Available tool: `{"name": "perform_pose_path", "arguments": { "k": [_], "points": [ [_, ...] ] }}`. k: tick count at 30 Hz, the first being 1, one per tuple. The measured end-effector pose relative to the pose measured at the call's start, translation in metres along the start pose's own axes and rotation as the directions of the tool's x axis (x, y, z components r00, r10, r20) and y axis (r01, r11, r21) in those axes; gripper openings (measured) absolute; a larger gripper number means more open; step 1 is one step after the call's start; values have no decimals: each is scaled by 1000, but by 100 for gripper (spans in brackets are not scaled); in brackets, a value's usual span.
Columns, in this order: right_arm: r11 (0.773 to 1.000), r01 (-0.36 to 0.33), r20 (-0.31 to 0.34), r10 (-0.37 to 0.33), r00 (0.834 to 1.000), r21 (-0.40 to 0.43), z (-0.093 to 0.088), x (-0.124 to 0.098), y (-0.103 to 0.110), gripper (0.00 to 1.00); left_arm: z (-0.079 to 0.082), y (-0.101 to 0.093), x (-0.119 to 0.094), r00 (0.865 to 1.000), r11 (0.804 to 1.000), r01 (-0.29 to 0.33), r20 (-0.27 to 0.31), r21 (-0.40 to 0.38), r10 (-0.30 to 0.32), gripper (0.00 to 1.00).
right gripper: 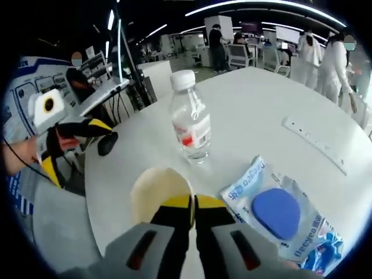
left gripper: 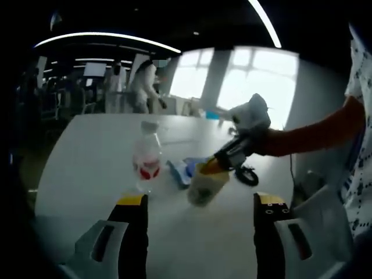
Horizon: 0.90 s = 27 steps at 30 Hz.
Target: Arrange the tabletop items into an orderly group along one side of the table until the central work area is clear of visible clutter.
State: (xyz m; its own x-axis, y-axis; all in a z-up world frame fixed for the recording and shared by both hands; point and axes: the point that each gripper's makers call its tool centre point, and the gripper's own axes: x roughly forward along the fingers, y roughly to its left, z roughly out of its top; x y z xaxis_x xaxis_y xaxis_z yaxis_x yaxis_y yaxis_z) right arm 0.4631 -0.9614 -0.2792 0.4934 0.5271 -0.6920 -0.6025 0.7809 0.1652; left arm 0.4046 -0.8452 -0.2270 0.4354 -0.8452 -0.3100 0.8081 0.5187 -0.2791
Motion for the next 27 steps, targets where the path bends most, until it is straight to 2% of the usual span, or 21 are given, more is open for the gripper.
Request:
{"name": "perform_pose_path", "arguments": {
  "k": [10,27],
  "points": [
    [999,37,53,-37,998,-8,31,-5,-22,0,2,0,-1,1000,1000,-4,8,1,4,70],
    [997,55,61,-51,997,-61,61,-1,-39,0,4,0,-3,1000,1000,-7,12,3,7,69]
  ]
}}
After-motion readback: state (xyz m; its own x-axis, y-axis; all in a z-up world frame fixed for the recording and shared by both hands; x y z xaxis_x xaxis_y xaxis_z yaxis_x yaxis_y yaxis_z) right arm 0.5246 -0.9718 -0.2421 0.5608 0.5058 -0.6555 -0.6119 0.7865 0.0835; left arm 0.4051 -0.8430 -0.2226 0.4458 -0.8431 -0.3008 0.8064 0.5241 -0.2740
